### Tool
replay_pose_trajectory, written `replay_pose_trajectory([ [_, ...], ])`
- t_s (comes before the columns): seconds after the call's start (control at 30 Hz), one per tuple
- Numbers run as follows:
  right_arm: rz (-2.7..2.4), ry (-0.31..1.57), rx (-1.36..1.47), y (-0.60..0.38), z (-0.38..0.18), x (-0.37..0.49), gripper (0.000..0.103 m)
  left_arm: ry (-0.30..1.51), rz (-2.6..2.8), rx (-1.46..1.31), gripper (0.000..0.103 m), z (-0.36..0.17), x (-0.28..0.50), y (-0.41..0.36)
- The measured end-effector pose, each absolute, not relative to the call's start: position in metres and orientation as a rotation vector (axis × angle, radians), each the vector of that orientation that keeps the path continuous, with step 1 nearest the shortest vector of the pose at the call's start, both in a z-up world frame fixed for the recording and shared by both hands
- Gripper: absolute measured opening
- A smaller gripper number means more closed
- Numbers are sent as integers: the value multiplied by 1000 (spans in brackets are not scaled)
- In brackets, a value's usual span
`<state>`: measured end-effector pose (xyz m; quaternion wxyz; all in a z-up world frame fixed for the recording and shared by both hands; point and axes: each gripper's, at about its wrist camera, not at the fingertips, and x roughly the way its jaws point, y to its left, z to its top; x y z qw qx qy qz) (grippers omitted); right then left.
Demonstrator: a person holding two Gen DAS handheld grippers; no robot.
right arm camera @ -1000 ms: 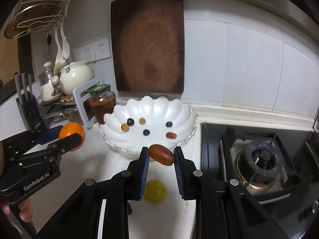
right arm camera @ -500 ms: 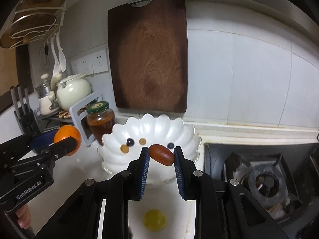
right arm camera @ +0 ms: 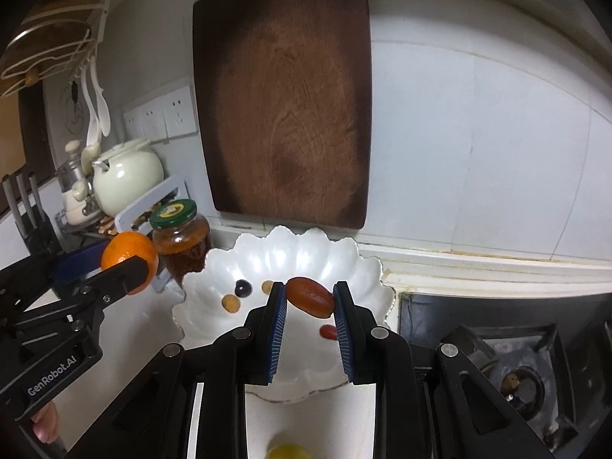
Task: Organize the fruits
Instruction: 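Lift and carry the orange in the left gripper while the right carries the date toward the bowl, then lower the orange and red date into the white bowl and open both grippers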
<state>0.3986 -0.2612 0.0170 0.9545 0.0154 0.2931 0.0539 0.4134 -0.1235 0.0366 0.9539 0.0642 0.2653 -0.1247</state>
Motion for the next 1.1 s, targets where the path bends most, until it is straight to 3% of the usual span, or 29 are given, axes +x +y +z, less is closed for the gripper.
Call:
replay_pose_trajectory([
  [1.1, 112, 919, -63, -258, -55, 509, 27, 903, -203, 144, 41, -49, 511, -142],
])
